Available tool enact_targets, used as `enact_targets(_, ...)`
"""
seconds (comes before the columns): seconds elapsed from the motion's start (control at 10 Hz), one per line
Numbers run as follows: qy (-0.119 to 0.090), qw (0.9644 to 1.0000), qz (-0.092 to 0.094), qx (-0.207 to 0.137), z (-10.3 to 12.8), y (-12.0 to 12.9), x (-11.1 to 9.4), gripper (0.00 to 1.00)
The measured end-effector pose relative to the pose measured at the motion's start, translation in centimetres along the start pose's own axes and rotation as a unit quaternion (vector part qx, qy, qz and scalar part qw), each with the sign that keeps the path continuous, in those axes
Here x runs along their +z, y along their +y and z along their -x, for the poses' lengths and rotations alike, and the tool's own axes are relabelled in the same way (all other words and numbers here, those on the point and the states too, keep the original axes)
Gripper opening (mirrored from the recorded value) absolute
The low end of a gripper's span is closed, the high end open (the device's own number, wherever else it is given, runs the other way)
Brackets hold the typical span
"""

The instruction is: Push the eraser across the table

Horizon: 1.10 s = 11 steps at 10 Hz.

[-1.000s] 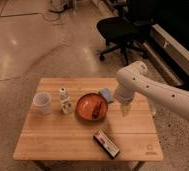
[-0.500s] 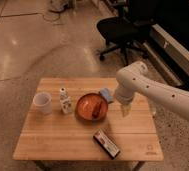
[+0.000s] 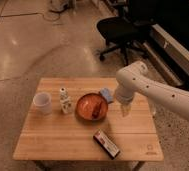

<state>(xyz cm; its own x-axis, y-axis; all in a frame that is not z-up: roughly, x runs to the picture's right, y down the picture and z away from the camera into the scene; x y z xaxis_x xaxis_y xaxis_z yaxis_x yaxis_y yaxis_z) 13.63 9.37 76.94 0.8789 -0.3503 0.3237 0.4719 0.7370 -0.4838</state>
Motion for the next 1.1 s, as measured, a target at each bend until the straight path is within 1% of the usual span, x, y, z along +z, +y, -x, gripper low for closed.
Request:
enact_targets(0.2,-0.019,0.9996,0.011,-0.016,2.2,1.7,0.1,0.67)
enact_targets(0.4,-0.041,0.9984,0.024,-0.031,4.6,4.2,0.1,0.67)
enact_targets(0.6,-0.056,0.9968,0.031,-0.047,6.7,6.7,0.3,0.67)
enact_targets(0.7,-0.060,0.9961,0.032,-0.057,7.7,7.5,0.7,0.67)
enact_targets(0.8,-0.062,0.9952,0.029,-0.069,8.9,8.1,1.2,0.67)
enact_targets(1.1,-0.052,0.9935,0.006,-0.101,11.6,8.7,3.3,0.67)
